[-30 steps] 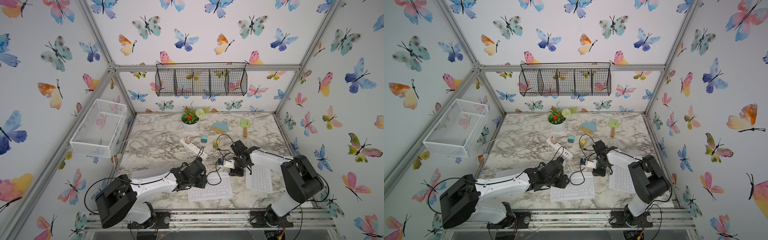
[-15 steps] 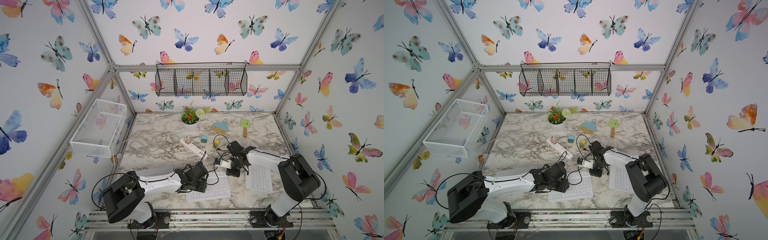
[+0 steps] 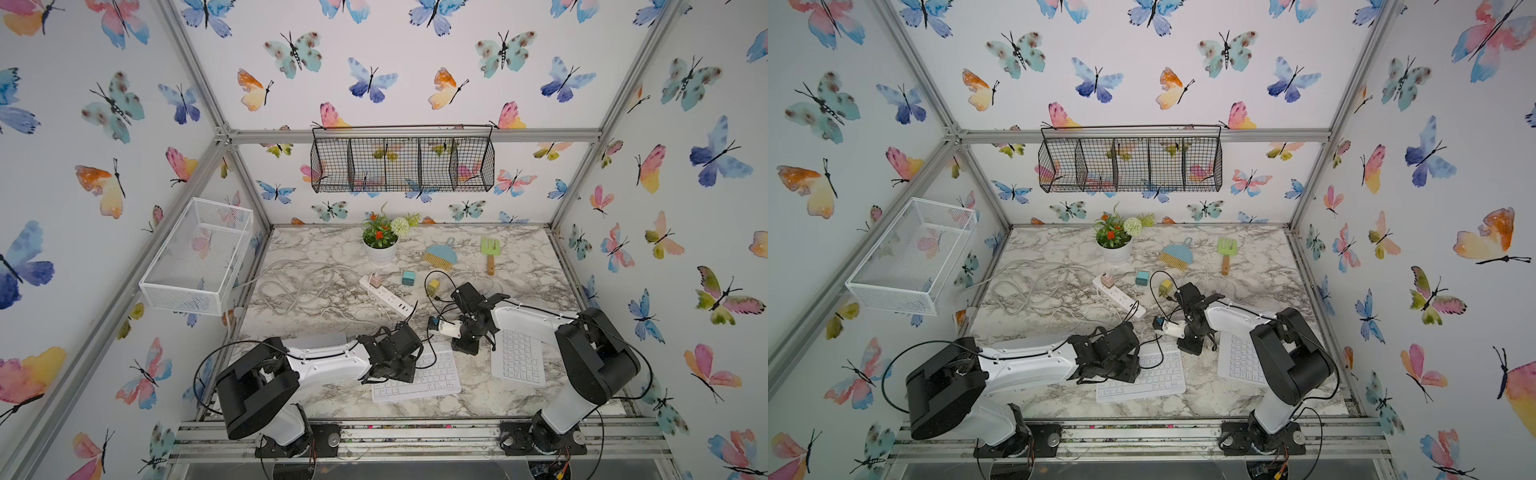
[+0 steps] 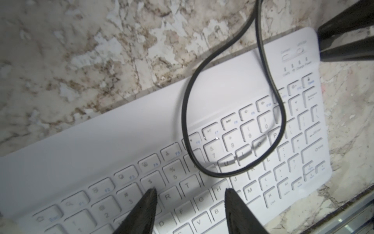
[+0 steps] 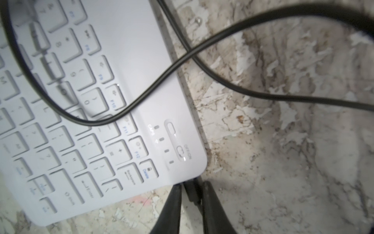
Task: Unplug the wireless keyboard
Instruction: Remove the power cord from the keyboard.
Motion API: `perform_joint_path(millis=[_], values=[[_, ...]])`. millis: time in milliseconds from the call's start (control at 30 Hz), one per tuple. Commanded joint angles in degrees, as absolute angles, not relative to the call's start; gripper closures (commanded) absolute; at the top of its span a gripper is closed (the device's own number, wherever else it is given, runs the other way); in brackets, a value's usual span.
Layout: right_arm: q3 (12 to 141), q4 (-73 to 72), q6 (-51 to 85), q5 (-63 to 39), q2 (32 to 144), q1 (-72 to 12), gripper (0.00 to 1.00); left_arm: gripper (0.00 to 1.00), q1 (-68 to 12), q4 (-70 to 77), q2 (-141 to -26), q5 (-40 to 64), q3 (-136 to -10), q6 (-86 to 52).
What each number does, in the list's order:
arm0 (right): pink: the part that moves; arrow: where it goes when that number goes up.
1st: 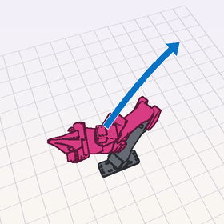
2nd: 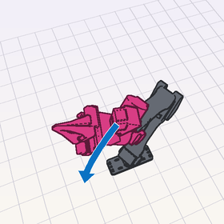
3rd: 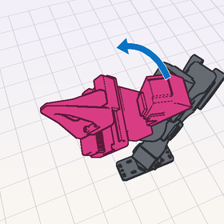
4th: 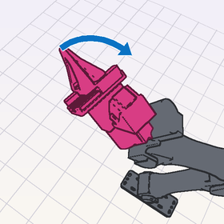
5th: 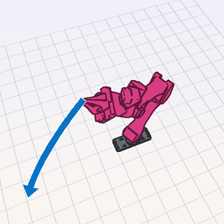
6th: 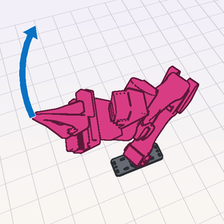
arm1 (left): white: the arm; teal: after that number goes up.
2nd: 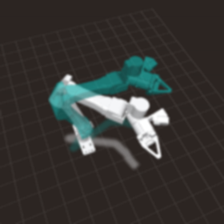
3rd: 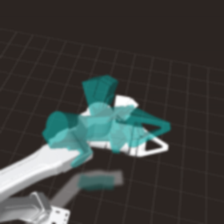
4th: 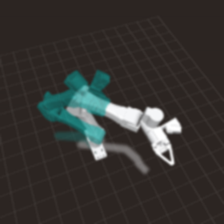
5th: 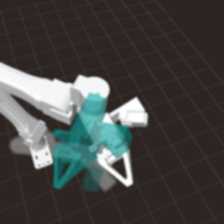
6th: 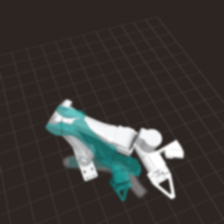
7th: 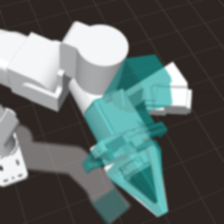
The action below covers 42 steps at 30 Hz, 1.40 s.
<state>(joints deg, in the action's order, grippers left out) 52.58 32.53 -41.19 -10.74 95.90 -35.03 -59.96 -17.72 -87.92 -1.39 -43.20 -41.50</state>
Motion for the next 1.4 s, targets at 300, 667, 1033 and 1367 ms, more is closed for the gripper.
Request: perform_joint_path(millis=[300,667,1033,1367], values=[[52.6,38.3,-42.9,-13.4,100.7,-36.5,0.82,0.45,-63.1,-34.2,-99.2,-14.5,-42.9,-35.9],[46.1,35.5,-44.9,-8.0,93.4,-36.5,0.84,0.42,-64.6,-34.0,-103.3,-16.6,-42.7,-35.5],[43.7,33.9,-48.1,-4.8,88.4,-36.5,0.84,0.44,-64.6,-33.5,-103.7,-16.3,-42.1,-34.5],[41.7,30.2,-51.3,0.6,85.2,-36.5,0.83,0.45,-64.6,-33.2,-103.7,-15.8,-41.8,-34.2]])
